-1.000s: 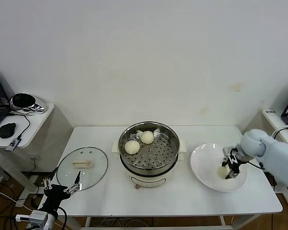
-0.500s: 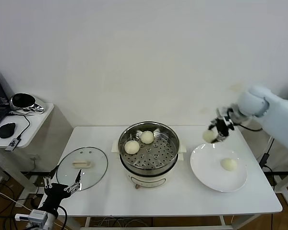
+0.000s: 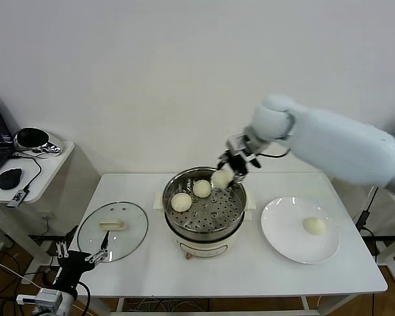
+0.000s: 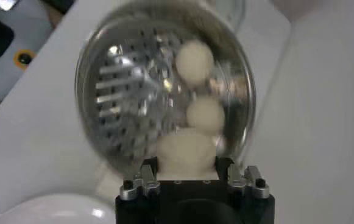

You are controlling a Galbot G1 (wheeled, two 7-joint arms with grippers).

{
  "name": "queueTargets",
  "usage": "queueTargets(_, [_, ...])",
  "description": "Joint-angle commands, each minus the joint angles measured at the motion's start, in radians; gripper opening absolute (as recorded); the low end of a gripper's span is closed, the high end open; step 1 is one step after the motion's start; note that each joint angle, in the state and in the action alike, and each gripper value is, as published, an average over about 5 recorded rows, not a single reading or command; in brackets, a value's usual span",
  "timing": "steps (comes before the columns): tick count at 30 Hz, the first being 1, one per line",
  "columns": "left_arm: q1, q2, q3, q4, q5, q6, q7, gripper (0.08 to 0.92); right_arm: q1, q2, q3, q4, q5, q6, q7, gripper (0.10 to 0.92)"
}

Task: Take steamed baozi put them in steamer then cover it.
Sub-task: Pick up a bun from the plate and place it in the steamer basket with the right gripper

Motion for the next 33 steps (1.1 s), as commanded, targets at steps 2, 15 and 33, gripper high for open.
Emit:
queueTargets(2, [-0.001, -0.001, -0.002, 0.000, -0.002, 0.001, 0.000, 0.823, -0.020, 0.195, -0.117, -0.056, -0.086, 0.250, -0.031, 0.595])
queueTargets(15, [-0.009, -0.008, 0.001, 0.021, -0.002, -0.003, 0.000, 0.823, -0.075, 0.178, -0.141, -0.063, -0.196, 0.371, -0.034, 0.602])
queueTargets(33, [-0.005, -0.012, -0.001, 0.018, -0.003, -0.009, 0.000, 0.823, 0.003, 0.116, -0.104, -0.033, -0.157, 0.354, -0.011, 0.798])
